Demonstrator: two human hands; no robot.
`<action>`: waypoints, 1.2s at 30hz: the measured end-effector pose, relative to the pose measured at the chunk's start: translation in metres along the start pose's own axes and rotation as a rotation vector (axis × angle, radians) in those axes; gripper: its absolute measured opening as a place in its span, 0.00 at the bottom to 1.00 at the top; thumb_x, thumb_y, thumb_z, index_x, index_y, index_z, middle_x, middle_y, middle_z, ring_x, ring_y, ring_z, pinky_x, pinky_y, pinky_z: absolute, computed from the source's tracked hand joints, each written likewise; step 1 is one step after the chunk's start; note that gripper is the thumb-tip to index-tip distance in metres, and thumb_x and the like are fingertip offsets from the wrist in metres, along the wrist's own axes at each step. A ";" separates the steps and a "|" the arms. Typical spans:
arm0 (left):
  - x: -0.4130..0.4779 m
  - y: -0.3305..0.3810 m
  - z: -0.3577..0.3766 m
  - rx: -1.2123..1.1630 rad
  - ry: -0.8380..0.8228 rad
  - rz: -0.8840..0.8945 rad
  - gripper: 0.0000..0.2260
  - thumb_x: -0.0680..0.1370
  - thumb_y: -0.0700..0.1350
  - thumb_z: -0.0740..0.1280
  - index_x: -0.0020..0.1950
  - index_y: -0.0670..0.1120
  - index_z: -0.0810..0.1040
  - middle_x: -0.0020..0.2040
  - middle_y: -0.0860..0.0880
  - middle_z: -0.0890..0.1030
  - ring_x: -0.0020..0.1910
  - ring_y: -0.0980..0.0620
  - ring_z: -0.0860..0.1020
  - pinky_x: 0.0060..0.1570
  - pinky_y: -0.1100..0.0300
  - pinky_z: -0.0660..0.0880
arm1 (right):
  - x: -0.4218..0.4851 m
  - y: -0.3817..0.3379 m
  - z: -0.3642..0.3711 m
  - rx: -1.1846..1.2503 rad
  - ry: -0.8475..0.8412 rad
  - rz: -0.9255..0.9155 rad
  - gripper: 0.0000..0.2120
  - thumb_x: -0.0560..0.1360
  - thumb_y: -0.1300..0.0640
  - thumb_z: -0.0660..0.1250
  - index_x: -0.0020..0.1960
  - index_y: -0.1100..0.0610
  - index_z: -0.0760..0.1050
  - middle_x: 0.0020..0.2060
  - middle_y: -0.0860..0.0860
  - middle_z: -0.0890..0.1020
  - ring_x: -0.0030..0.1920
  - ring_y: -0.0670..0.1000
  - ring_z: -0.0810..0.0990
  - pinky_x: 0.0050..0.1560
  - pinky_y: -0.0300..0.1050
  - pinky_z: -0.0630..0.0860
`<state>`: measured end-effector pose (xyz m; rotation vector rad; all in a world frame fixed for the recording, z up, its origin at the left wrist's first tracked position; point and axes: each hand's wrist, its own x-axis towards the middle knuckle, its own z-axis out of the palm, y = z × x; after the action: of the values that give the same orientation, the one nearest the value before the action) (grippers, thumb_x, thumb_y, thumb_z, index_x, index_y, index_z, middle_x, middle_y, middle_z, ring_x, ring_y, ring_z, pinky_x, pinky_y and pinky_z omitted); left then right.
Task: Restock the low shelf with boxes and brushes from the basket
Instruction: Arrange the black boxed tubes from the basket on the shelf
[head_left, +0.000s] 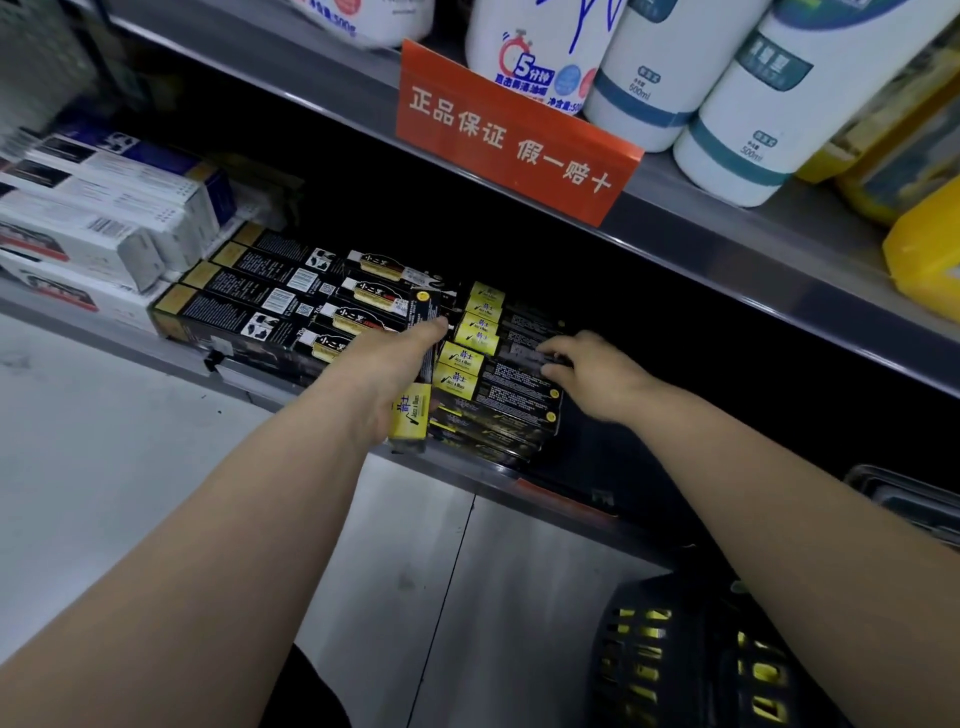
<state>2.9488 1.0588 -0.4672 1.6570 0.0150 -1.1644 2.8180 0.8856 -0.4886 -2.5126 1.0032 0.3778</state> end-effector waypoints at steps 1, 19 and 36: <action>0.000 0.000 0.000 0.000 -0.003 0.011 0.31 0.73 0.58 0.68 0.69 0.41 0.68 0.66 0.39 0.73 0.65 0.37 0.72 0.64 0.40 0.68 | 0.000 0.000 0.002 0.020 -0.027 -0.006 0.20 0.80 0.50 0.58 0.71 0.50 0.65 0.66 0.55 0.67 0.64 0.55 0.69 0.57 0.38 0.63; 0.002 0.008 0.013 -0.081 0.026 0.239 0.14 0.81 0.53 0.58 0.49 0.48 0.79 0.44 0.51 0.81 0.44 0.51 0.80 0.52 0.54 0.76 | -0.031 -0.026 -0.044 0.033 0.232 -0.390 0.16 0.74 0.52 0.69 0.59 0.53 0.72 0.52 0.50 0.77 0.54 0.54 0.76 0.51 0.44 0.70; 0.003 -0.014 0.030 0.744 -0.010 0.350 0.29 0.74 0.48 0.69 0.73 0.51 0.62 0.72 0.44 0.60 0.63 0.43 0.69 0.56 0.53 0.72 | 0.009 0.005 0.003 0.139 -0.009 0.014 0.23 0.80 0.52 0.60 0.73 0.49 0.59 0.69 0.57 0.66 0.65 0.55 0.70 0.62 0.43 0.66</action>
<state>2.9229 1.0410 -0.4789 2.1745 -0.7660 -0.9547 2.8207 0.8787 -0.4960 -2.3791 1.0085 0.3128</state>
